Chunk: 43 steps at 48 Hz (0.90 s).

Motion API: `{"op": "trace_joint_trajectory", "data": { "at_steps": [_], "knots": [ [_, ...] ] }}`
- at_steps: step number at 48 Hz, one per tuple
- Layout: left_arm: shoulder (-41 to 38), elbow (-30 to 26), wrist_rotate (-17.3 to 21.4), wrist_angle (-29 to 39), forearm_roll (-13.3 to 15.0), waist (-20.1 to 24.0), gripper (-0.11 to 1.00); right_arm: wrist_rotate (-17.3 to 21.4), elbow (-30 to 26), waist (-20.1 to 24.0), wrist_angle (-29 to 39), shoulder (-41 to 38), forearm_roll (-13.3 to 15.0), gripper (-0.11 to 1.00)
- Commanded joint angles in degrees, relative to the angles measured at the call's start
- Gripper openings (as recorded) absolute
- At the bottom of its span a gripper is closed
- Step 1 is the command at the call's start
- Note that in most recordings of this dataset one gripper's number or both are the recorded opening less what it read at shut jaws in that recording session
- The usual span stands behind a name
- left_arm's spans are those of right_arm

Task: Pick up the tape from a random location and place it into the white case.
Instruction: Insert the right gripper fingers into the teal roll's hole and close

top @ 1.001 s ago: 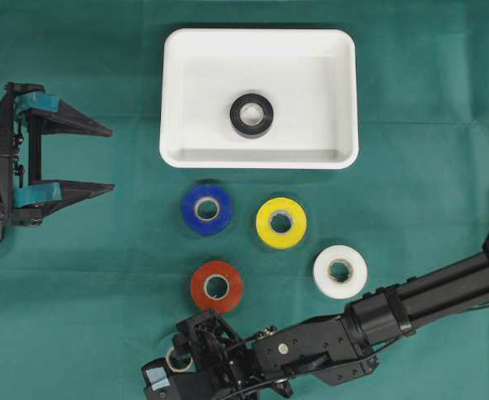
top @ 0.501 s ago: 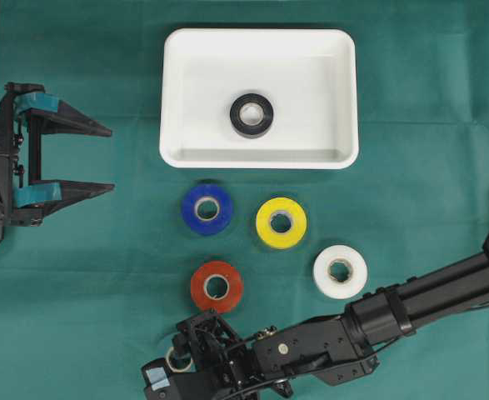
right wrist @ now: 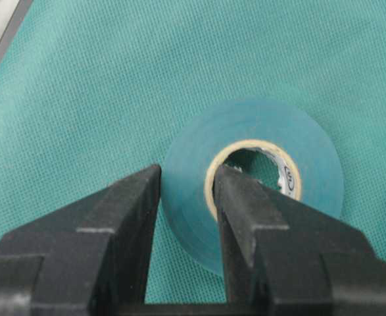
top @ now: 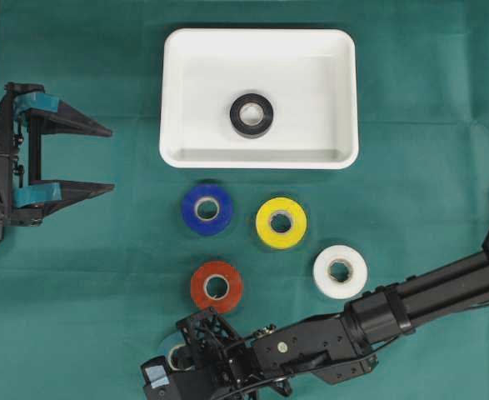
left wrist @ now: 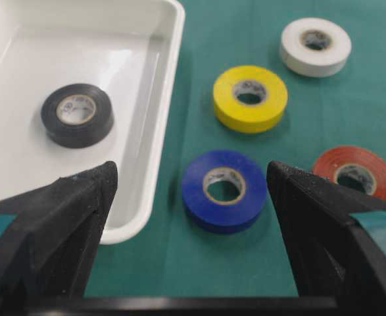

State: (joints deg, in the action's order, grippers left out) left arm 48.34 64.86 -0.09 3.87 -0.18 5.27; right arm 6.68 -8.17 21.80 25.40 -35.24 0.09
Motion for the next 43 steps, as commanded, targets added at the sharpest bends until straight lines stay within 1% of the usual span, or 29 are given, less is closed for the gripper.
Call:
{"op": "trace_joint_trajectory", "data": {
  "at_steps": [1,11,23,34,43],
  "knots": [
    [-0.18,-0.53,-0.09,-0.18,0.0,0.09,0.89,-0.09,-0.53,0.09,0.0,1.23,0.0,0.28],
    [-0.18,-0.53,-0.09,-0.26,0.09,0.09,0.89,-0.09,-0.62,0.0,-0.18,1.32,0.0,0.28],
    [-0.18,-0.53,-0.09,-0.26,0.09,0.09,0.89,-0.26,-0.62,-0.09,0.97,3.16,0.09,0.28],
    [-0.18,-0.53,-0.09,-0.26,0.0,0.09,0.89,-0.18,-0.62,-0.35,3.87,7.47,0.35,0.28],
    [-0.09,-0.53,-0.09,-0.18,0.09,0.09,0.89,-0.09,-0.62,-0.44,7.65,12.22,1.05,0.28]
  ]
}}
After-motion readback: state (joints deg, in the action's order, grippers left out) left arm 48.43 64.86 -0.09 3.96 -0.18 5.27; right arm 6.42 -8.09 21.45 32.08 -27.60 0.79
